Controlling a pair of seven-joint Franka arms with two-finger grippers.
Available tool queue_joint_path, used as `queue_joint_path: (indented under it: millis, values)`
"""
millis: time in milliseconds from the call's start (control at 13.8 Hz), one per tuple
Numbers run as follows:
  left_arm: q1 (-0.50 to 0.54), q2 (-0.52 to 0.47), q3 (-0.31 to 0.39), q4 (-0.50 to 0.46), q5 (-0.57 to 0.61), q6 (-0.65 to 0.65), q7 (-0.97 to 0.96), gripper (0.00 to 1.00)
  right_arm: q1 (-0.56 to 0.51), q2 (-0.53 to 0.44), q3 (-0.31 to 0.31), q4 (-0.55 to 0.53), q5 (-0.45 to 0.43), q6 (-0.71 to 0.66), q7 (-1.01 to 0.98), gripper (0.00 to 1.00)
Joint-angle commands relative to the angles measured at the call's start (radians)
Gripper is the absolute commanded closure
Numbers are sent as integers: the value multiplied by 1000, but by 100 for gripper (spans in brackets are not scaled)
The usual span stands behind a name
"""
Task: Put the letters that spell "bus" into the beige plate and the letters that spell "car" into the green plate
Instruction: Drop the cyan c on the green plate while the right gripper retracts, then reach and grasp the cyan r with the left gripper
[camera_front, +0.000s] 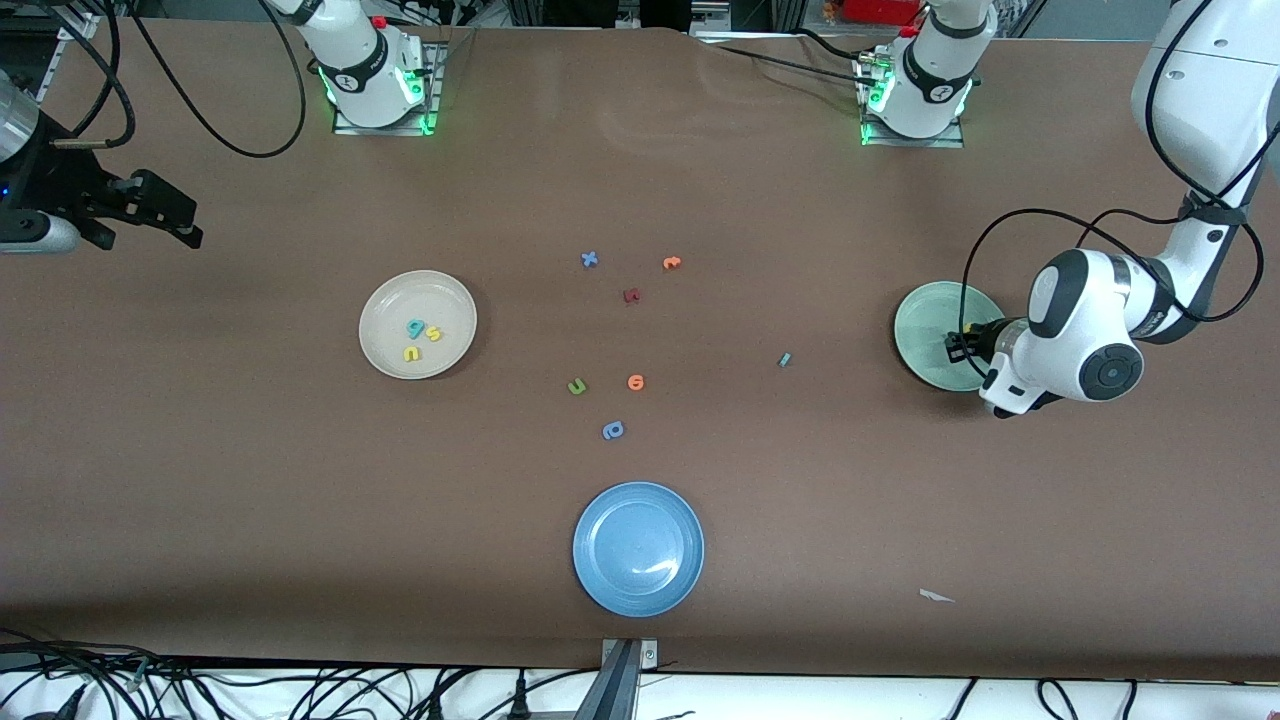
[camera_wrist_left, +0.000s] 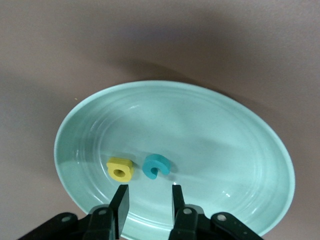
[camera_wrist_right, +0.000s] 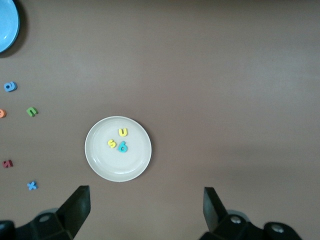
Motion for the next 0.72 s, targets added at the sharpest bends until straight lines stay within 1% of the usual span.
queue_joint_path:
  millis: [0,72,145,290,435,507,652]
  values:
    - [-5,-21,-12,13,6,-7,-27,0,-26,40,18,53,4,23,-12,0]
    - [-6,-23,-30,33,-38,-7,-62,0,-26,40,18,52,5,21,-12,0]
    - [-5,-27,-70,51,-66,-13,-88,0,-25,40,13,52,6,7,-12,0]
    - [-6,-29,-143,53,-70,-14,-156,0,-23,37,13,52,7,-28,-12,0]
    - [-23,-27,-200,54,-70,-1,-255,0,-19,42,13,49,13,-36,-7,0]
    - [-46,-24,-216,53,-72,22,-304,0,-19,36,13,40,15,-43,-9,0]
    - [-121,-6,-216,51,-72,122,-415,0,-19,31,16,40,12,-47,-16,0]
